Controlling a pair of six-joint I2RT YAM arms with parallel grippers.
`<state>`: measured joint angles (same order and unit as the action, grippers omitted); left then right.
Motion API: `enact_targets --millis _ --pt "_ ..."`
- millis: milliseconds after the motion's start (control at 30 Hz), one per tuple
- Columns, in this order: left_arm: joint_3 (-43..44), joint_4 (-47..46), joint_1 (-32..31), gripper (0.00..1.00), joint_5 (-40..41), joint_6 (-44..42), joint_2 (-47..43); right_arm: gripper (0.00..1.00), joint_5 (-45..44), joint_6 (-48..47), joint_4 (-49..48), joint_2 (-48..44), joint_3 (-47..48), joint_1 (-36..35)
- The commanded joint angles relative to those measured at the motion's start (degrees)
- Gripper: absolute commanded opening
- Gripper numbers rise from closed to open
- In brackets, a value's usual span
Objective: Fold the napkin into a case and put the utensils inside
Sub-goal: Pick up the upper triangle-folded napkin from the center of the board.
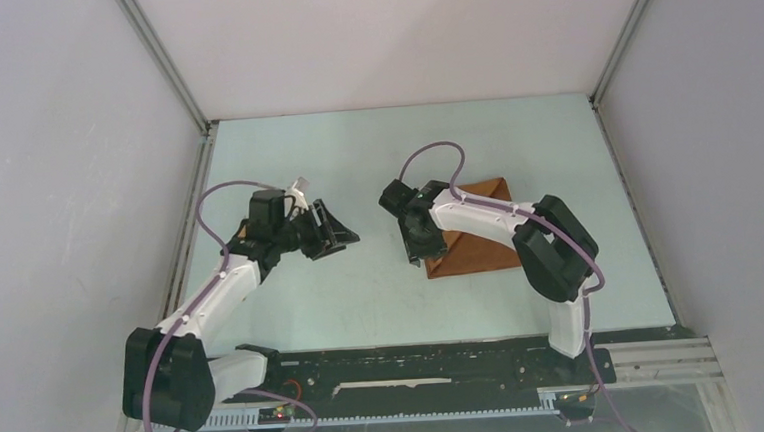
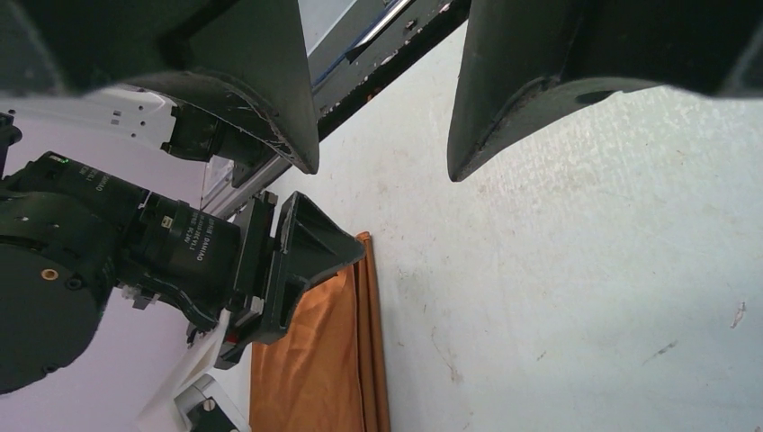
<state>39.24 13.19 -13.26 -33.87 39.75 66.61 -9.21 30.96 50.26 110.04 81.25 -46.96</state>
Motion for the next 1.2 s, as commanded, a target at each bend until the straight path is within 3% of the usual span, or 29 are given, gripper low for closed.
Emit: enact_targets --millis 0,567,1167 --pt "-0.04 -2.84 0.87 0.6 -3.05 -1.7 -0.21 0.45 -0.96 1.57 1.58 1.62 3.07 -0.85" --pt "-0.41 -5.11 2.38 0.59 -5.51 -1.28 2.56 0.44 0.46 1.16 0.62 4.31 2.29 0.27" --pt "-1.27 -6.75 3.02 0.59 -5.67 -0.39 3.6 0.45 0.76 0.8 2.51 -0.42 2.34 1.14"
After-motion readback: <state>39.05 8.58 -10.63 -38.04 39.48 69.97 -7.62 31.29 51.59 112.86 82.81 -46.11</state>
